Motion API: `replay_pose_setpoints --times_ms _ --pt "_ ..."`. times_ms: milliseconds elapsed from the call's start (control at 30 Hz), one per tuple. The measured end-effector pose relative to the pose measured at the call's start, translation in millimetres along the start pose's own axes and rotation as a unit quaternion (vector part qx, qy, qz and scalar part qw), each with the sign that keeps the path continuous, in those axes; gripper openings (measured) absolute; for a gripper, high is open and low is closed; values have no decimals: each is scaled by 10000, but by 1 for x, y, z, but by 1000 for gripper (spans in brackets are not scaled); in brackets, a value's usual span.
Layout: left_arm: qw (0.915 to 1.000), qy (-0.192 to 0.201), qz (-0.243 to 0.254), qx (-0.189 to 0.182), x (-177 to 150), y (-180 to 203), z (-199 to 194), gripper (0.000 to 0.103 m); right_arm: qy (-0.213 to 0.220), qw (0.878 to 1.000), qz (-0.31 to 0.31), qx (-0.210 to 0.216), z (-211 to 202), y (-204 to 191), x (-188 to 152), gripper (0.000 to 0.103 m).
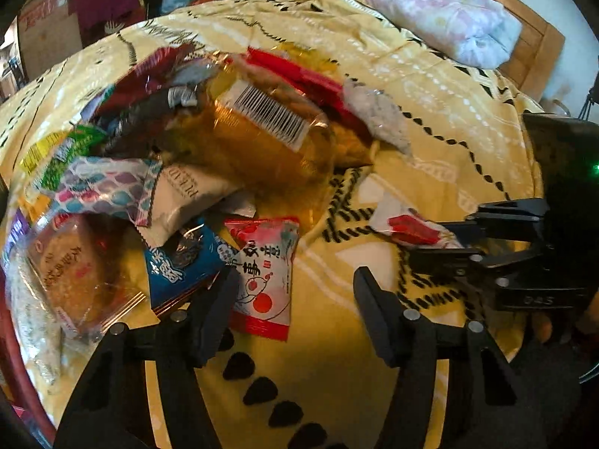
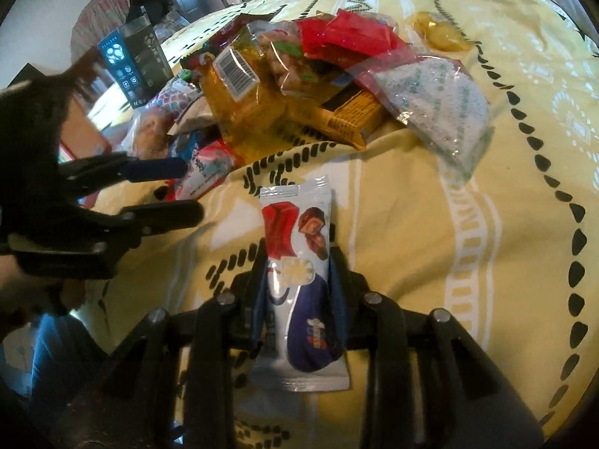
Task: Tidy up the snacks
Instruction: 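Grasp the white-blue wafer packet with the right gripper while the left gripper grasps a small white packet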
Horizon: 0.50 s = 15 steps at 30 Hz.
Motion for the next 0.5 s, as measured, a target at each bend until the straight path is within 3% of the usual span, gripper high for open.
replay_pose_setpoints --times_ms 167,300,333,367,400,500 --pt "9993 214 -288 -100 4 -12 1 65 -15 10000 -36 -23 3 0 0 35" --pt "9995 99 -298 -101 5 -12 8 63 -25 9999 -130 -35 3 -2 -1 39" --pt "9996 101 -279 -43 5 -11 8 57 -18 9999 -154 -70 3 -4 -1 38" --pt "9995 95 -290 0 4 -11 8 39 -6 9998 -158 -86 2 -4 -1 38" --pt "9994 84 -337 20 4 -12 9 31 14 9998 -158 -103 2 -4 -1 38" --pt "9988 150 -455 -105 0 -14 0 20 125 9997 -113 -165 -1 -4 -2 31"
Point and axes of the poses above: each gripper's, at about its wrist camera, not at the fingertips, and z roughly the way its jaws point, y to its right, x to its top, the point moved 1 cm from there along z, roughly the way its jaws point, and after that the axes turned 8 degrees about -z, right-handed, at the moved point
